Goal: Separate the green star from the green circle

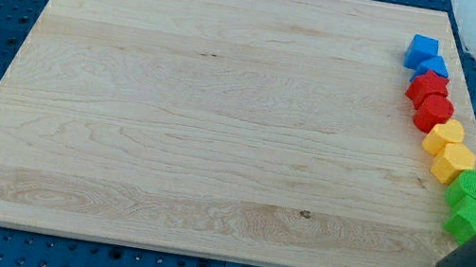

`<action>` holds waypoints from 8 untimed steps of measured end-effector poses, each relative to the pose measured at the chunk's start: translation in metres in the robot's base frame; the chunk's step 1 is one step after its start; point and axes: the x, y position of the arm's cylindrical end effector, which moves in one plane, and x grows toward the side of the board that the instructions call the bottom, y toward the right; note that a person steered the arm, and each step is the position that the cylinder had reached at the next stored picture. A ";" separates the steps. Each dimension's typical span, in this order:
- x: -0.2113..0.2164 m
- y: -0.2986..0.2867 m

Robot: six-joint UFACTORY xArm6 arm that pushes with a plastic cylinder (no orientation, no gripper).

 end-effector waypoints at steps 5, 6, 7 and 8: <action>-0.004 0.105; -0.035 0.111; -0.058 0.108; -0.058 0.089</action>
